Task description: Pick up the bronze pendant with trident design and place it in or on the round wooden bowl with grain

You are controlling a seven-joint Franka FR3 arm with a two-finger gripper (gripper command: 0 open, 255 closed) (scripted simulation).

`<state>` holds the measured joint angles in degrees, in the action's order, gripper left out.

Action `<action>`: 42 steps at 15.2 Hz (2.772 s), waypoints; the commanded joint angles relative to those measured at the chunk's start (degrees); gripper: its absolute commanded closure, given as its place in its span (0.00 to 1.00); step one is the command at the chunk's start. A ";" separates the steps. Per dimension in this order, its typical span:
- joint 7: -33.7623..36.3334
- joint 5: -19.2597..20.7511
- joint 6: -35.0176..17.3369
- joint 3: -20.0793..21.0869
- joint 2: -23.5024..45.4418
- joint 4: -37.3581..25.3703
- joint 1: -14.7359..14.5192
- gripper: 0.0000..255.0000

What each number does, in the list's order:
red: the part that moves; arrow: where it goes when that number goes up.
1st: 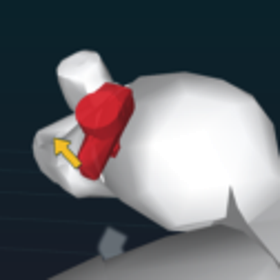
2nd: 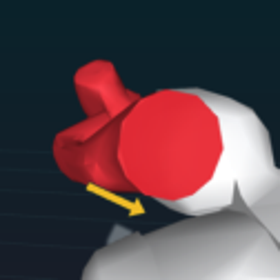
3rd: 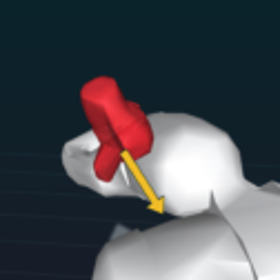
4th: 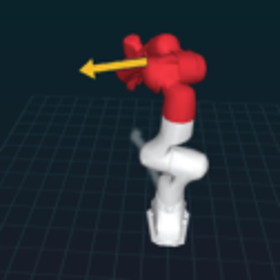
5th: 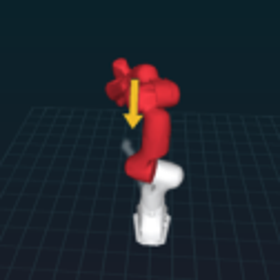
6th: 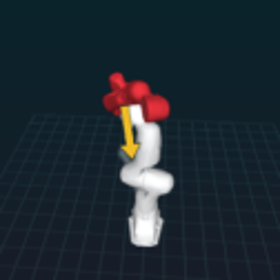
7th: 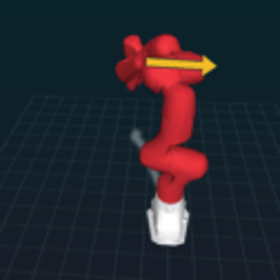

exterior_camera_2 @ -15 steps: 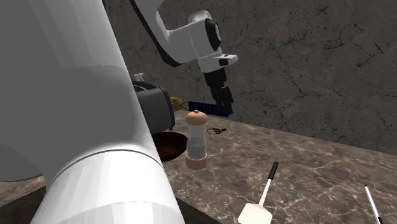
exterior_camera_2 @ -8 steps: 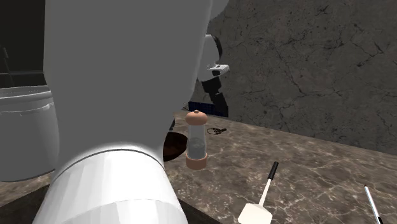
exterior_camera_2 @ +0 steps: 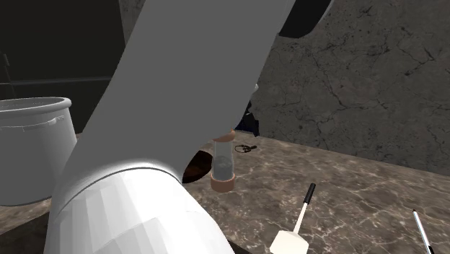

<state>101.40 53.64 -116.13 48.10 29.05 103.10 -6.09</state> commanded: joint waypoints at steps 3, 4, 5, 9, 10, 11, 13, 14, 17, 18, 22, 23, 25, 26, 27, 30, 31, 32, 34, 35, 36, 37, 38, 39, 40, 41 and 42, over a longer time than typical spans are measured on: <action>0.80 1.99 -1.36 -1.42 2.02 -0.16 -0.38 0.00; 0.92 2.25 -1.57 -1.62 2.29 -0.16 -0.42 0.00; 0.92 2.25 -1.58 -1.62 2.29 -0.15 -0.42 0.00; 0.92 2.25 -1.57 -1.62 2.29 -0.16 -0.42 0.00; 0.92 2.25 -1.57 -1.62 2.29 -0.16 -0.42 0.00; 0.91 2.24 -1.57 -1.62 2.28 -0.15 -0.41 0.00; 0.91 2.24 -1.57 -1.62 2.28 -0.15 -0.41 1.00; 0.91 2.24 -1.57 -1.62 2.28 -0.15 -0.41 1.00; 0.91 2.24 -1.57 -1.62 2.28 -0.15 -0.41 1.00; 0.91 2.24 -1.57 -1.62 2.28 -0.15 -0.41 1.00; 0.91 2.24 -1.57 -1.62 2.28 -0.15 -0.41 0.00; 2.37 -1.17 -2.06 -0.46 2.01 0.60 0.79 0.00; 5.31 -7.87 -3.31 2.02 1.59 2.16 3.38 0.00; 6.37 -10.30 -3.88 2.97 1.45 2.76 4.36 0.00; 6.64 -9.79 -4.29 2.64 1.93 2.87 4.23 0.00; 7.40 -8.33 -5.54 1.53 3.33 3.12 3.74 0.00; 7.65 -7.85 -5.95 1.15 3.80 3.18 3.57 0.00; 7.89 -7.36 -6.35 0.76 4.28 3.22 3.39 0.00; 8.28 -6.60 -6.98 0.15 5.04 3.27 3.11 0.00; 8.28 -6.60 -6.98 0.15 5.04 3.27 3.11 0.00; 8.28 -6.60 -6.98 0.15 5.04 3.27 3.11 0.00; 8.28 -6.59 -6.98 0.15 5.04 3.27 3.11 0.00; 8.28 -6.59 -6.98 0.15 5.04 3.27 3.11 0.00; 8.28 -6.59 -6.98 0.15 5.04 3.27 3.11 0.00; 8.28 -6.59 -6.98 0.15 5.04 3.27 3.11 0.00; 8.27 -6.60 -6.97 0.15 5.04 3.27 3.11 0.00; 8.27 -6.60 -6.97 0.15 5.04 3.27 3.11 1.00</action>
<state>109.66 47.00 -122.92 48.35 33.93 106.30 -2.98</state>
